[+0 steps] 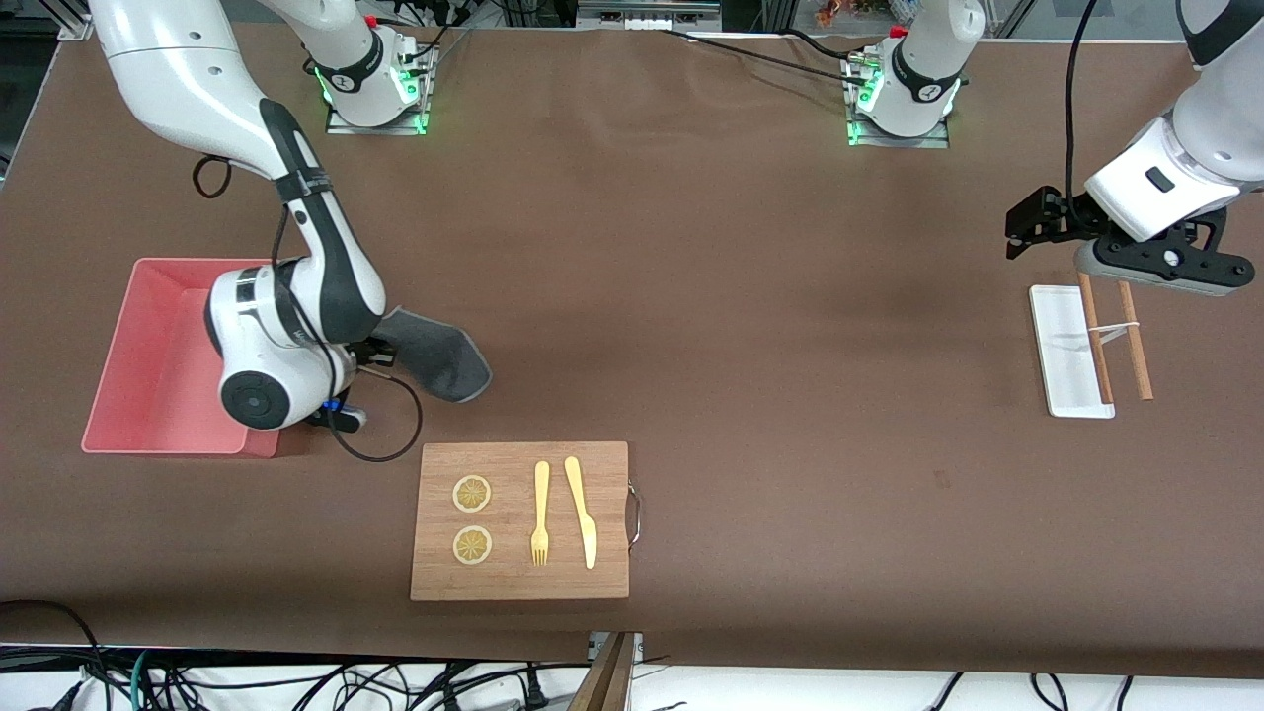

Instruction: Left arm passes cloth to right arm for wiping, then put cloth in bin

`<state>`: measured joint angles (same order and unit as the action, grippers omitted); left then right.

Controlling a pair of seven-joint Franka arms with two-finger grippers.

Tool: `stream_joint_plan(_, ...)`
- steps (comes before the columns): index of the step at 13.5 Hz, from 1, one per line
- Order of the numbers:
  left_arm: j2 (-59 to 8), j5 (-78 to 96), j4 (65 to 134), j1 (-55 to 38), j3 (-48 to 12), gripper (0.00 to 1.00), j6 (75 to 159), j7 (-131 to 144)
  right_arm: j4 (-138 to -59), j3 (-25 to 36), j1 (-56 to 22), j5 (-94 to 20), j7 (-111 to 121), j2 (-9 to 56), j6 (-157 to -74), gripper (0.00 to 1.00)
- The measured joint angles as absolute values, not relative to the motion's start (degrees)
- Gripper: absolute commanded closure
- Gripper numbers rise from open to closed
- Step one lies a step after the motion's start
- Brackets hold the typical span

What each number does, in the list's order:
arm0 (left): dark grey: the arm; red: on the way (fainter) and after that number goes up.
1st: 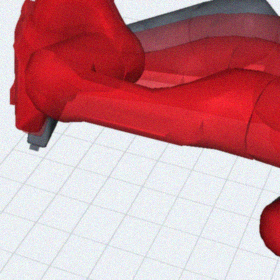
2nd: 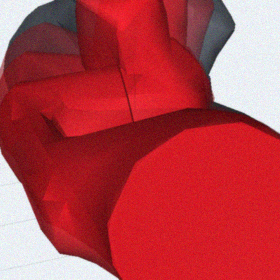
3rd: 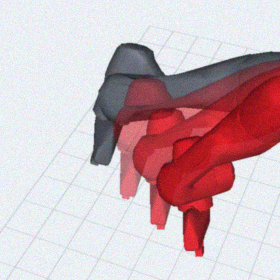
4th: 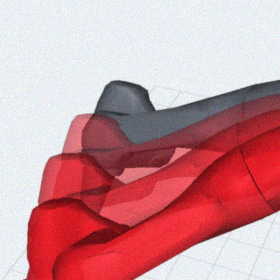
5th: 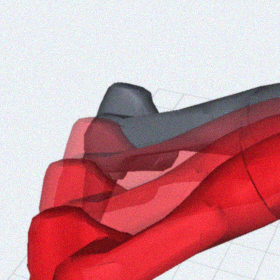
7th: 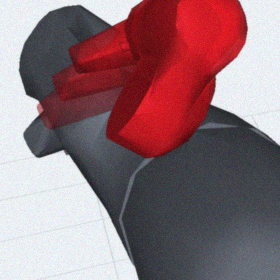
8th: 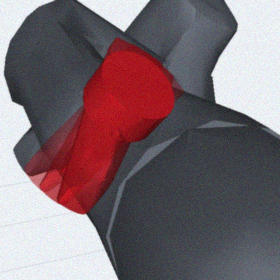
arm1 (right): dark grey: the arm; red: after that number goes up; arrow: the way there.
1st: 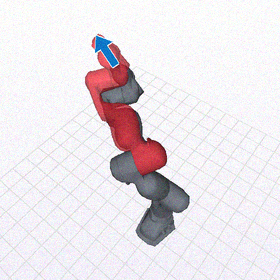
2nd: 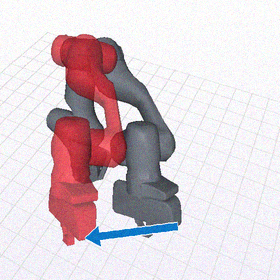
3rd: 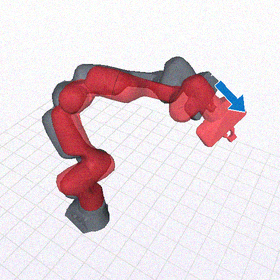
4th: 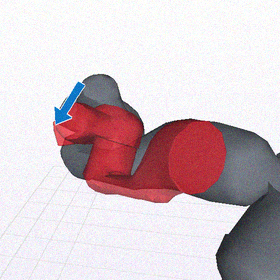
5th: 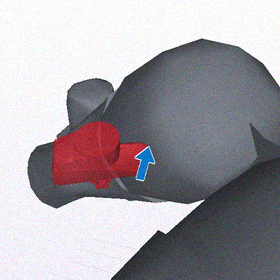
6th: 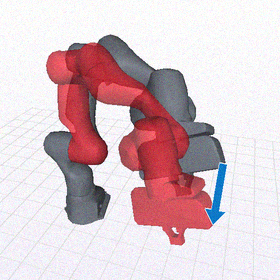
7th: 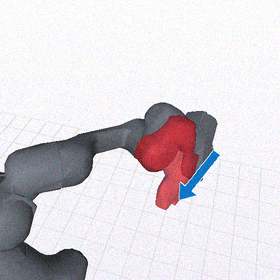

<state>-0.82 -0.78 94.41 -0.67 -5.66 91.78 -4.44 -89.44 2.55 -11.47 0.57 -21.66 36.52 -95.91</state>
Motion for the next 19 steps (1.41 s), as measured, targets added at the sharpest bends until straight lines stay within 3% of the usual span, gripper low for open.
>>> stream_joint_plan(5,-1.0,-0.78,94.74,-0.63,-5.02,0.0,91.81,-4.44,-89.5,4.13,-10.84,1.42,-15.48,36.49,-99.64,1.0)
stream_joint_plan(14,-1.0,-0.8,94.74,-0.66,-5.28,0.0,91.91,-4.44,-89.93,-13.34,-12.9,0.06,-51.49,39.21,-112.69,1.0)
stream_joint_plan(19,-1.0,-0.8,94.74,-0.81,-5.69,0.0,91.97,-4.5,-89.98,-18.79,-13.98,-1.91,-63.58,40.52,-120.1,1.0)
